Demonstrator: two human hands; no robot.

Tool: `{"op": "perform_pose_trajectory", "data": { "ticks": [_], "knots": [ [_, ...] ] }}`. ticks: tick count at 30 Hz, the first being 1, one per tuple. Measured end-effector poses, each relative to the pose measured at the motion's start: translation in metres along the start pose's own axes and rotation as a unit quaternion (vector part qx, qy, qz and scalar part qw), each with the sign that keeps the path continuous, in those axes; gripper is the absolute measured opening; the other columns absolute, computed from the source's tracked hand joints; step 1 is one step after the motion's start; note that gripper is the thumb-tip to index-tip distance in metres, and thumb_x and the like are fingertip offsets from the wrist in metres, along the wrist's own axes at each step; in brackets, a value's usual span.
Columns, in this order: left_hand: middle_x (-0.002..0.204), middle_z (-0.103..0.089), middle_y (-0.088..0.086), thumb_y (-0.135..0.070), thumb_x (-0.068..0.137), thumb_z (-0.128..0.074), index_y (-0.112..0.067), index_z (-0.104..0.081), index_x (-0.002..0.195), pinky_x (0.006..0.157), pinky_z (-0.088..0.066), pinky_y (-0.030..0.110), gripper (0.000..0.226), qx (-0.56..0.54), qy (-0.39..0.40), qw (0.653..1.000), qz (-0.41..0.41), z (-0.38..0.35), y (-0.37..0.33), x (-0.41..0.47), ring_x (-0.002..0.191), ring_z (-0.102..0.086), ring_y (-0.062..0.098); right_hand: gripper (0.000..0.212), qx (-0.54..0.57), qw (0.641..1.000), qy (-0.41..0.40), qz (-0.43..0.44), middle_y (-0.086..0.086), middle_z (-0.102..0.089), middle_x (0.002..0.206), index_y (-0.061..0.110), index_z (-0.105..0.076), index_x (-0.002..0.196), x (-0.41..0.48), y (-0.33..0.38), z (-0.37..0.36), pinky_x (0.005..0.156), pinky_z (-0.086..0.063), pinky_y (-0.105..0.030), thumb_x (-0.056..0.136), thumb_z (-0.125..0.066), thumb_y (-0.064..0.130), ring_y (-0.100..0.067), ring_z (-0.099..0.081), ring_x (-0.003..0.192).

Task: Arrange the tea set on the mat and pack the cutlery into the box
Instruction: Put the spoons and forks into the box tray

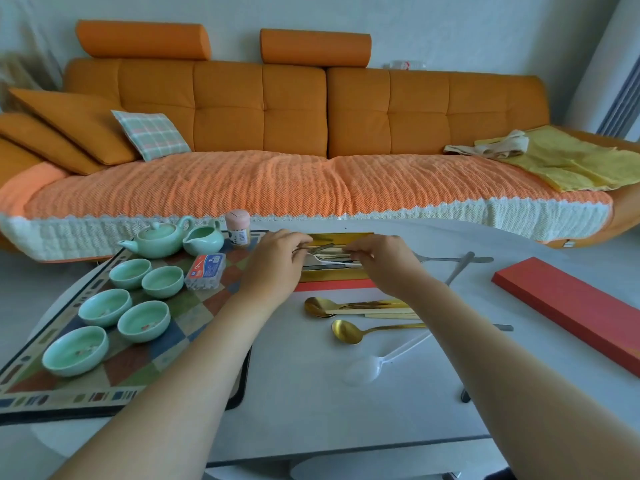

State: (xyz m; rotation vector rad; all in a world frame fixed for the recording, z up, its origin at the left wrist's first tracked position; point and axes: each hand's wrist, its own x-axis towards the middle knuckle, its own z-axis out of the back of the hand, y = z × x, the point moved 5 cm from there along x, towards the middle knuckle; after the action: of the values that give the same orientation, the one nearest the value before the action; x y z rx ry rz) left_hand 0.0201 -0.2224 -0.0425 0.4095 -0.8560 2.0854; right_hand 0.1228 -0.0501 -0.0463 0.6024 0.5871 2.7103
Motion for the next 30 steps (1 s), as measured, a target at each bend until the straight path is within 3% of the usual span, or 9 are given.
{"op": "perform_pose_trajectory", "data": {
  "ticks": [2,6,9,13,16,20,25,27,30],
  "knots": [
    [0.124,-0.06,-0.002,-0.02,0.093,-0.06,-0.02,-0.062,0.129,0.094,-0.04,0.029,0.036,0.054,0.026,0.997,-0.039,-0.007,0.006,0.0,0.116,-0.052,0.018,0.029,-0.04,0.999,-0.001,-0.002,0.005,-0.071,0.106,0.032,-0.072,0.114,0.005,0.0,-0.006,0.07,-0.049,-0.029,0.098,-0.051,0.019,-0.016,-0.061,0.084],
    [0.147,-0.046,-0.006,-0.04,0.1,-0.045,-0.023,-0.05,0.141,0.109,-0.031,0.037,0.045,0.116,0.136,0.981,-0.077,-0.024,0.009,-0.005,0.136,-0.038,0.016,0.042,-0.067,0.995,0.056,-0.04,0.004,-0.067,0.107,0.031,-0.072,0.115,0.011,-0.001,-0.017,0.061,-0.041,-0.026,0.095,-0.04,0.013,-0.009,-0.051,0.069],
    [0.159,-0.027,-0.006,-0.054,0.101,-0.03,-0.025,-0.037,0.15,0.117,-0.016,0.041,0.057,0.171,0.211,0.96,-0.066,-0.038,0.018,-0.009,0.147,-0.018,0.016,0.039,-0.039,0.997,0.059,-0.011,0.005,-0.067,0.114,0.025,-0.073,0.114,0.01,0.004,-0.02,0.069,-0.039,-0.024,0.093,-0.042,0.015,-0.007,-0.051,0.084],
    [0.157,-0.032,-0.008,-0.052,0.1,-0.035,-0.026,-0.034,0.151,0.116,-0.017,0.037,0.057,0.144,0.193,0.968,-0.071,-0.037,0.015,-0.006,0.145,-0.025,0.013,0.038,-0.059,0.993,0.094,0.032,0.006,-0.065,0.12,0.022,-0.071,0.116,0.006,0.01,-0.028,0.088,-0.046,-0.03,0.094,-0.041,0.019,-0.013,-0.054,0.108],
    [0.16,-0.025,-0.006,-0.057,0.099,-0.032,-0.029,-0.024,0.154,0.118,-0.012,0.04,0.062,0.172,0.223,0.958,-0.056,-0.042,0.014,-0.006,0.147,-0.021,0.015,0.04,-0.071,0.99,0.119,0.032,0.005,-0.062,0.129,0.023,-0.067,0.125,0.003,0.007,-0.027,0.1,-0.042,-0.033,0.095,-0.04,0.019,-0.016,-0.05,0.12],
    [0.164,-0.013,-0.005,-0.06,0.098,-0.03,-0.03,-0.017,0.155,0.12,-0.005,0.044,0.066,0.179,0.222,0.958,-0.038,-0.043,0.004,-0.002,0.15,-0.008,0.017,0.041,-0.042,0.998,0.043,0.035,0.001,-0.061,0.128,0.023,-0.067,0.122,-0.003,-0.004,-0.004,0.103,-0.042,-0.037,0.091,-0.042,0.009,-0.018,-0.05,0.122],
    [0.152,-0.037,-0.007,-0.046,0.099,-0.044,-0.027,-0.038,0.148,0.114,-0.023,0.038,0.052,0.087,0.154,0.978,-0.108,-0.047,-0.051,0.002,0.141,-0.027,0.015,0.04,-0.046,0.998,-0.046,-0.018,0.006,-0.062,0.104,0.026,-0.073,0.098,-0.019,-0.036,0.037,0.075,-0.046,-0.03,0.09,-0.042,0.001,-0.013,-0.056,0.096],
    [0.14,-0.048,-0.007,-0.039,0.098,-0.048,-0.026,-0.047,0.141,0.108,-0.032,0.037,0.045,0.062,0.138,0.978,-0.142,-0.054,-0.075,-0.001,0.131,-0.038,0.016,0.04,-0.057,0.997,-0.024,-0.05,0.009,-0.062,0.104,0.029,-0.072,0.098,-0.031,-0.055,0.047,0.077,-0.045,-0.028,0.087,-0.044,0.003,-0.013,-0.057,0.098],
    [0.128,-0.055,-0.004,-0.031,0.096,-0.051,-0.023,-0.054,0.134,0.1,-0.04,0.036,0.039,0.052,0.129,0.973,-0.186,-0.069,-0.105,-0.006,0.118,-0.046,0.017,0.037,-0.1,0.989,0.072,-0.079,0.007,-0.058,0.121,0.033,-0.066,0.116,-0.05,-0.078,0.051,0.094,-0.042,-0.034,0.084,-0.053,0.017,-0.016,-0.051,0.115]
  ]
}}
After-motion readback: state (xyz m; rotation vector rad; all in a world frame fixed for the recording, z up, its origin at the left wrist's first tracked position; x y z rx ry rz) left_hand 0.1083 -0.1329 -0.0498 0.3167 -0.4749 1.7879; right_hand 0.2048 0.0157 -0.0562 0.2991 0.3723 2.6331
